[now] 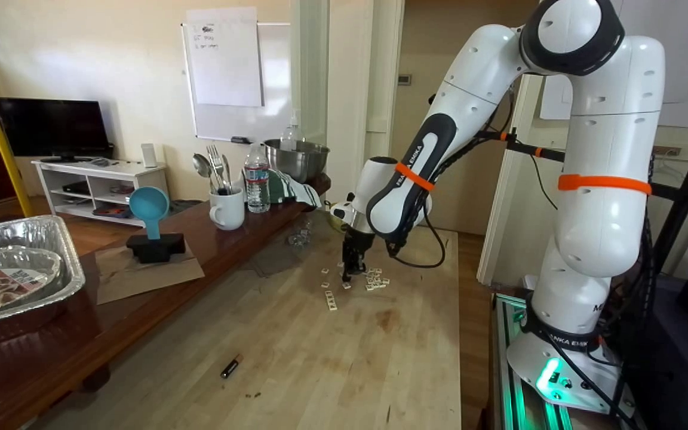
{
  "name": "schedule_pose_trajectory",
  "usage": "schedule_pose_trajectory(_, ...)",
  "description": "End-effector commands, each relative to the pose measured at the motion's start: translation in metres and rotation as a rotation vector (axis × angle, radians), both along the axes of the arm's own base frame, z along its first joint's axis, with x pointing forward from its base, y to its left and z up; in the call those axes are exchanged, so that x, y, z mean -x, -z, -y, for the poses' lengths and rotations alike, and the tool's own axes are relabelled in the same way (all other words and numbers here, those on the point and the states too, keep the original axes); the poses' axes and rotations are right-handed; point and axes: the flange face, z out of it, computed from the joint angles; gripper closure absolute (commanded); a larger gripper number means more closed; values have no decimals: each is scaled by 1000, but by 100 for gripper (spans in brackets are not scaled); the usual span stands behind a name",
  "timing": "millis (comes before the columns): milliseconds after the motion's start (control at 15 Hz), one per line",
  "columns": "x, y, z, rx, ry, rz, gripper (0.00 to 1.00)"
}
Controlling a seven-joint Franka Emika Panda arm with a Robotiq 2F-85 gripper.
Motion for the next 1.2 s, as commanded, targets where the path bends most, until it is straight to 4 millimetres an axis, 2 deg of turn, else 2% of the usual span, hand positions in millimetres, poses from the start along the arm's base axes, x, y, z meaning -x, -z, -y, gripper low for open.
schedule_pose_trajectory(0, -2, 1, 14, -42, 189, -42, 100)
schedule_pose_trajectory(400, -6, 2, 15, -154, 411, -124, 100)
schedule_pose_trajectory(600, -8, -6, 17, -184, 483, -97, 100)
schedule_pose_trajectory(1133, -13, 4, 13, -205, 603, -107, 100)
